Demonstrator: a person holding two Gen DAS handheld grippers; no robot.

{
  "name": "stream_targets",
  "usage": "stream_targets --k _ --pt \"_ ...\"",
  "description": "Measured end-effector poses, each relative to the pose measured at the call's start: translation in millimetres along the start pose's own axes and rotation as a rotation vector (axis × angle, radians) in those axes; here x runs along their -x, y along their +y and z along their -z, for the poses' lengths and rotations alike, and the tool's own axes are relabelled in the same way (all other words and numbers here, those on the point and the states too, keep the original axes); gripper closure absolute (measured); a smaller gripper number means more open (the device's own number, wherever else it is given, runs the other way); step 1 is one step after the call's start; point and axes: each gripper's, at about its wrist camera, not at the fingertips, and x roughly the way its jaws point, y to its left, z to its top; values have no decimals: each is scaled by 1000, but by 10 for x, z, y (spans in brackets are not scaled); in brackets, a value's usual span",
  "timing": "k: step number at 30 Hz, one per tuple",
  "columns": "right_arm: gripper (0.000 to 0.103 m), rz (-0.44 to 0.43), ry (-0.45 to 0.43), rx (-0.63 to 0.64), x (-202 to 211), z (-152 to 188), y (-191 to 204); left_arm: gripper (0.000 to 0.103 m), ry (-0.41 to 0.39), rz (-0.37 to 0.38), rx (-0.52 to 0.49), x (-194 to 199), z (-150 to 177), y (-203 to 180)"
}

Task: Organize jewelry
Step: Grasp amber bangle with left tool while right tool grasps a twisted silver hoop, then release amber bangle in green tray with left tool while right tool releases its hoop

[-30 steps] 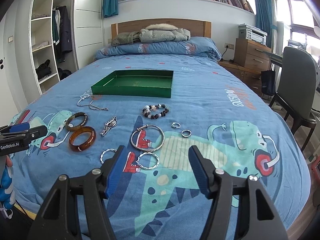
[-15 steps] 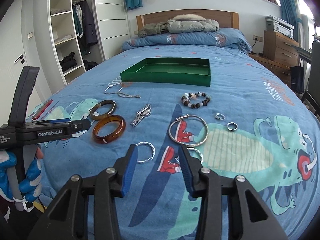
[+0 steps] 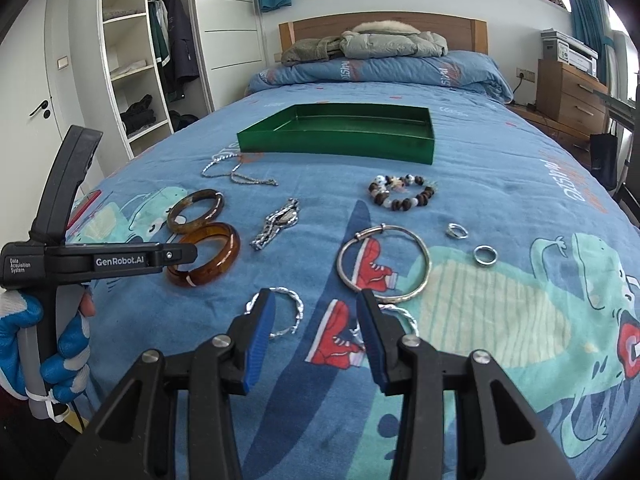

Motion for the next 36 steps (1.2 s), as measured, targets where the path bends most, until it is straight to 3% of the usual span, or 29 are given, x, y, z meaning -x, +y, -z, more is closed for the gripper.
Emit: stream_targets --k 5,7,10,17,24,36 --pt "63 82 22 -48 -18 23 -310 50 -7 -32 -26 -50 -7 -59" --pt "77 105 49 -62 -54 46 -415 56 -6 -53 -46 -72 -4 -90" --pt "88 108 90 -54 -141 80 -487 62 -8 -68 -66 -106 -3 -138" --pt "89 62 201 84 -393 49 -405 91 -2 -72 -127 -168 2 -318" --pt "96 74 228 187 -483 24 -313 92 -27 -113 -163 -156 2 -405" --pt "100 129 128 49 -138 60 -408 93 -80 -131 -215 190 65 -541"
